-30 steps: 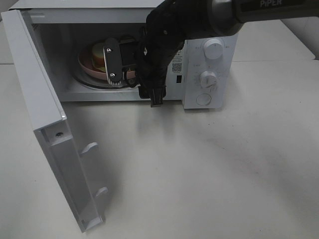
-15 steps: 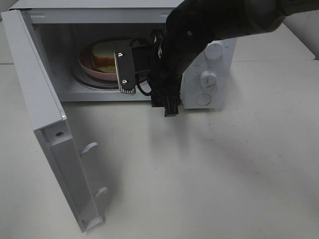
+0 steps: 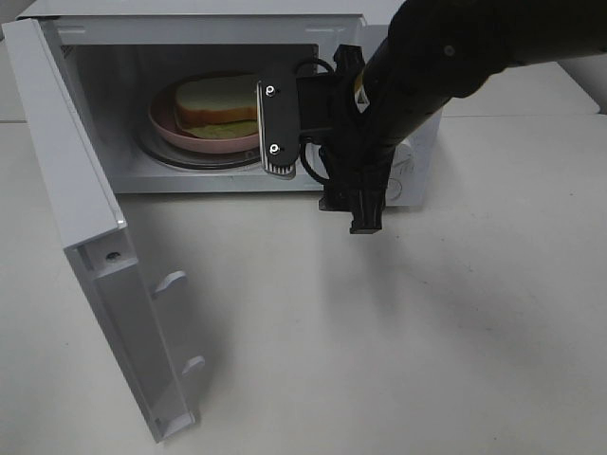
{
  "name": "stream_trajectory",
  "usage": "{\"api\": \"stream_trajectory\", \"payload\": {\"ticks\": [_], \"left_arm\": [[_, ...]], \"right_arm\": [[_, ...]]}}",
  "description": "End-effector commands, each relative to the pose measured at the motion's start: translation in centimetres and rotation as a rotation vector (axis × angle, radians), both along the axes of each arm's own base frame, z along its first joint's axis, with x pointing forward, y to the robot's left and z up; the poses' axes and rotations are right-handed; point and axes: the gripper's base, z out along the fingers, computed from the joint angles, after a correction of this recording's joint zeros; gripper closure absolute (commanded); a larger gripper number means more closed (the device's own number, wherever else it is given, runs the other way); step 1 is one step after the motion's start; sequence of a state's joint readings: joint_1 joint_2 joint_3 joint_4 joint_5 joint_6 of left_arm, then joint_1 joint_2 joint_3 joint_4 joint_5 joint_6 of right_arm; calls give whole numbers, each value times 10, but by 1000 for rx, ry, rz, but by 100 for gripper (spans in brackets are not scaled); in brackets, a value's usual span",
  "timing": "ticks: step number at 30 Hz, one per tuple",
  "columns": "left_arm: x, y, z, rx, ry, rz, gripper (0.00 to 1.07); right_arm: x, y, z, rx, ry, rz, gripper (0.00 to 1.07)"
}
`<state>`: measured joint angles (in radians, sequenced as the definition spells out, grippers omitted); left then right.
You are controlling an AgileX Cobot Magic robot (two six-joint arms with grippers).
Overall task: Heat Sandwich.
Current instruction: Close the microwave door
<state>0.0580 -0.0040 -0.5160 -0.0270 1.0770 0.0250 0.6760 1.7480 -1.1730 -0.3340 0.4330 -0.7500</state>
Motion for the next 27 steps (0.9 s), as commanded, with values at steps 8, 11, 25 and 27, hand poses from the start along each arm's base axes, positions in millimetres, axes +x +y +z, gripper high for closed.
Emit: {"api": "stream_trajectory", "payload": {"ticks": [8, 11, 25, 27], "left_arm": [[-3, 0, 1, -1, -31, -5, 9], [-3, 0, 1, -1, -31, -5, 9], [-3, 0, 1, -1, -31, -5, 9], [-3, 0, 1, -1, -31, -5, 9]], "right_arm": [[-37, -28, 20, 174, 52, -254, 31], [-48, -38, 24, 217, 71, -333, 31], [-103, -86, 42, 349, 136, -647, 31], [-111, -93, 47, 357, 154, -692, 31]]}}
